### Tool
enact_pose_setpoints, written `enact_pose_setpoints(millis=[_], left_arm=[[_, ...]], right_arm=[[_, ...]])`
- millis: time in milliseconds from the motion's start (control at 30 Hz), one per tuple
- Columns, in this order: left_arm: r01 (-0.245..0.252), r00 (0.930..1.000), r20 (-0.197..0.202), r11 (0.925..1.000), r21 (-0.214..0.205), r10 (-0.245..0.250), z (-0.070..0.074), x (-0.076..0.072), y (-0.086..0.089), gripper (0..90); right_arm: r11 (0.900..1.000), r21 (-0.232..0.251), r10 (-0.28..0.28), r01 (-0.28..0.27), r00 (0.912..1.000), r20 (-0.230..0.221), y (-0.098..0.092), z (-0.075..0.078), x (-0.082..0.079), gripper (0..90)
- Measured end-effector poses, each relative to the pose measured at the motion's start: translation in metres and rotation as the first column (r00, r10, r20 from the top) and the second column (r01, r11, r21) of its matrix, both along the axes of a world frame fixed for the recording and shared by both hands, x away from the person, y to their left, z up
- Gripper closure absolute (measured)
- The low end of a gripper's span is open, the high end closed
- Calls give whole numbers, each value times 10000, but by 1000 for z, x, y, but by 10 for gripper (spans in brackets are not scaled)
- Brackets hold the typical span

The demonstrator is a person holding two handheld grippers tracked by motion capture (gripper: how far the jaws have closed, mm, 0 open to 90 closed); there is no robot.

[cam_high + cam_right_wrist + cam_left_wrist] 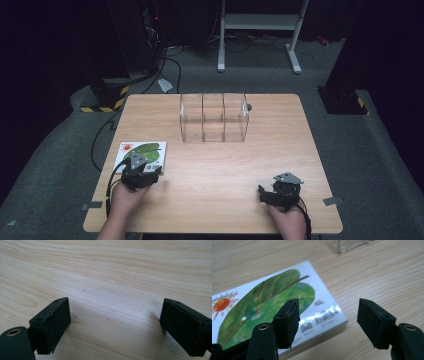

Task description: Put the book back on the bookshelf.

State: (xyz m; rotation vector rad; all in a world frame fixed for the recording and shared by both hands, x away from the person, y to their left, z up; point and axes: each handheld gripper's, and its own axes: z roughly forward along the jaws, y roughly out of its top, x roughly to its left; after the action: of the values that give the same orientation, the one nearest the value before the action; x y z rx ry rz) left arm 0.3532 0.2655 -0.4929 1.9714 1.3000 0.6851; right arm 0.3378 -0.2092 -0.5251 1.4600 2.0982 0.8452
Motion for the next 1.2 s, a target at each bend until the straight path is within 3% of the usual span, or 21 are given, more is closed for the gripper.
enact_pose_setpoints(millis=[133,200,300,333,433,500,533,567,700,733,767,800,967,1000,1167,1200], left_arm=[[-343,9994,-52,9993,153,344,-6,1,11,369],[-865,9960,263,9955,393,855,-6,0,21,363],[-1175,9927,293,9929,210,1168,-6,-2,30,366],[-1496,9884,297,9887,118,1492,-7,-2,39,368],[-1795,9834,278,9838,7,1794,-7,-2,48,368],[-2100,9773,274,9776,-121,2103,-8,0,59,369],[-2438,9696,110,9690,-406,2444,-10,2,69,370],[-2438,9696,110,9690,-406,2444,-10,2,69,370],[-2900,9570,-104,9549,-633,2899,-14,5,85,351],[-3182,9480,-250,9442,-854,3173,-17,7,92,338],[-3182,9480,-250,9442,-854,3173,-17,7,92,326],[-3346,9423,-454,9377,-939,3318,-19,8,96,322],[-3405,9388,-907,9352,-967,3324,-24,11,98,299],[-3411,9386,-1002,9318,-1239,3302,-26,13,100,294],[-3420,9377,-1188,9277,-1495,3266,-27,15,103,280],[-3402,9377,-1370,9234,-1776,3191,-28,16,104,278]], right_arm=[[10000,1,-1,1,10000,-1,0,0,0,95],[10000,-3,9,-9,10000,3,0,0,0,95],[10000,-1,-37,37,10000,0,0,0,0,96],[10000,-2,-41,41,10000,3,0,0,0,96],[10000,-11,-34,34,10000,10,0,0,0,97],[10000,-12,-29,29,10000,13,0,0,0,97],[10000,-10,-31,31,10000,13,0,0,0,97],[10000,-10,-31,31,10000,13,0,0,0,97],[10000,13,-97,97,10000,8,0,0,0,103],[9999,18,-105,105,9999,5,0,0,0,103],[9999,18,-105,105,9999,5,0,0,0,103],[9999,18,-117,117,9999,3,1,0,0,104],[9999,24,-132,132,9999,-2,1,0,0,104],[9999,16,-114,114,9999,8,1,0,0,104],[9999,30,-158,158,9999,3,1,0,-1,104],[9999,31,-160,159,9999,3,1,0,-1,104]])
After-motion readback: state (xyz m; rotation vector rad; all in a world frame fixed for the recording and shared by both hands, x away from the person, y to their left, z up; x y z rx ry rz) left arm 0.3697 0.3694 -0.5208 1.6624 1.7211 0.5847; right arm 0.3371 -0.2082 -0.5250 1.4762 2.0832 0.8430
